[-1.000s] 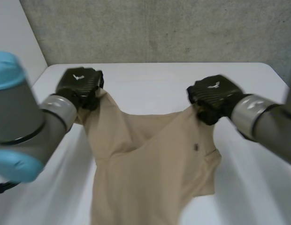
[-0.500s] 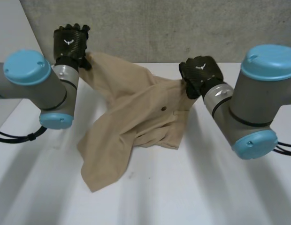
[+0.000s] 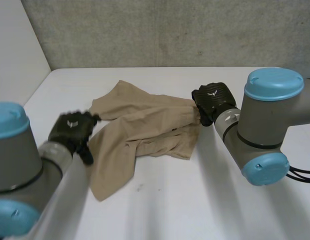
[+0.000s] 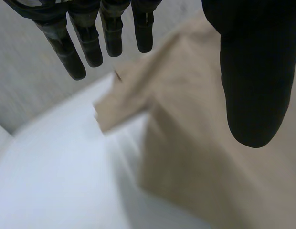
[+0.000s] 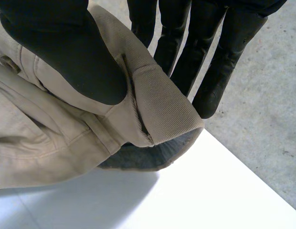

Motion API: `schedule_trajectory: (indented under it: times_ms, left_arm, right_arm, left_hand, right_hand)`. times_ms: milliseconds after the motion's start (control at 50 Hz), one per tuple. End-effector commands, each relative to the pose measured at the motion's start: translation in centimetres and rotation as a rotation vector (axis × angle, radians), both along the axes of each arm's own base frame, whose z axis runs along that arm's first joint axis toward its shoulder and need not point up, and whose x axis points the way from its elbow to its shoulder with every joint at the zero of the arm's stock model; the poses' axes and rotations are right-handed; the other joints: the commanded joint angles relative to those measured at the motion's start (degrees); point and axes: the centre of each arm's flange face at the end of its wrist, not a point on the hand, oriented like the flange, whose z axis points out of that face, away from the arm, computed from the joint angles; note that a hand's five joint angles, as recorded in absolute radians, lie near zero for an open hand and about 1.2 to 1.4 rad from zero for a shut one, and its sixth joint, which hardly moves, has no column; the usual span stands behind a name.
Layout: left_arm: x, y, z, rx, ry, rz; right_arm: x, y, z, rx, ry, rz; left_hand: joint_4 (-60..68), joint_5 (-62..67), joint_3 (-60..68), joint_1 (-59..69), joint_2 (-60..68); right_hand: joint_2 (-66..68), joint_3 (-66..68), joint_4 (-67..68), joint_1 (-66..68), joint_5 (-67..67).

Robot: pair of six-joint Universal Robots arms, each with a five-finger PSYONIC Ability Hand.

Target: Fold the shorts.

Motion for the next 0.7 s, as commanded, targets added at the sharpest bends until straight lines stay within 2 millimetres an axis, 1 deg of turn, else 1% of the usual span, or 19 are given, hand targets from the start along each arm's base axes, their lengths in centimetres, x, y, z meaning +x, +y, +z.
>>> schedule_trajectory:
  times_ms: [20, 80, 100, 180, 240, 320, 460, 480, 540, 560, 580, 700]
  left_arm:
    - [-0.3, 4.1, -2.2, 0.173, 0.083, -0.001]
    - [-0.4, 4.5, -3.1, 0.198, 0.081, -0.006]
    - [-0.5, 4.4, -3.8, 0.211, 0.074, -0.007]
    - [-0.7, 3.8, -5.1, 0.219, 0.062, 0.012]
    - [-0.8, 3.5, -5.3, 0.203, 0.063, 0.021]
    - [-1.0, 2.8, -6.0, 0.188, 0.059, 0.034]
    - [-1.1, 2.4, -6.0, 0.177, 0.059, 0.038]
    - [-1.1, 2.3, -5.9, 0.173, 0.062, 0.039]
    - [-1.1, 2.2, -5.8, 0.163, 0.066, 0.044]
    - [-1.1, 2.1, -5.6, 0.15, 0.074, 0.043]
    - [-1.1, 2.1, -5.6, 0.144, 0.077, 0.043]
    - [-1.3, 2.3, -5.3, 0.129, 0.066, 0.024]
  right_arm:
    - [-0.5, 1.0, 0.4, 0.011, -0.004, 0.007]
    - [-0.6, 1.2, 0.1, 0.021, 0.001, 0.01]
    - [-0.6, 1.3, 0.0, 0.023, 0.001, 0.012]
    - [-0.6, 1.5, -0.2, 0.03, 0.003, 0.014]
    - [-0.6, 1.6, -0.5, 0.04, 0.008, 0.016]
    - [-0.7, 1.8, -0.7, 0.048, 0.013, 0.016]
    - [-0.9, 1.8, -1.0, 0.053, 0.016, 0.012]
    - [-0.9, 1.8, -0.9, 0.052, 0.015, 0.011]
    - [-1.0, 1.7, -0.8, 0.047, 0.014, 0.01]
    - [-1.0, 1.7, -0.7, 0.045, 0.014, 0.008]
    - [-1.0, 1.7, -0.7, 0.045, 0.014, 0.007]
    - [-1.1, 1.7, 0.1, 0.028, 0.003, 0.005]
  left_hand:
    - [4.61, 4.49, 4.96, 4.69, 4.81]
    - [7.81, 7.69, 8.16, 7.89, 8.0]
    - [9.15, 9.03, 9.5, 9.23, 9.35]
    - [13.52, 13.4, 13.86, 13.59, 13.71]
    - [16.56, 16.44, 16.91, 16.64, 16.76]
    - [16.4, 16.28, 16.75, 16.48, 16.59]
    - [18.24, 18.12, 18.58, 18.31, 18.43]
    - [26.24, 26.12, 26.59, 26.32, 26.44]
    - [44.76, 44.64, 45.11, 44.84, 44.95]
    - [60.81, 60.69, 61.16, 60.89, 61.01]
    - [64.45, 64.33, 64.8, 64.53, 64.64]
    - [64.49, 64.36, 64.83, 64.56, 64.68]
  right_hand:
    - [12.69, 12.71, 11.64, 23.89, 13.4]
    - [12.69, 12.71, 11.64, 23.89, 13.4]
    - [12.69, 12.71, 11.64, 23.89, 13.4]
    - [12.69, 12.71, 11.64, 23.89, 13.4]
    - [12.69, 12.71, 11.64, 23.89, 13.4]
    - [12.69, 12.71, 11.64, 23.89, 13.4]
    - [12.69, 12.71, 11.64, 23.89, 13.4]
    - [12.69, 12.71, 11.64, 23.89, 13.4]
    - [12.69, 12.71, 11.64, 23.89, 13.4]
    - [12.69, 12.71, 11.64, 23.89, 13.4]
    - [12.69, 12.71, 11.64, 23.89, 13.4]
    - [12.69, 12.71, 11.64, 23.89, 13.4]
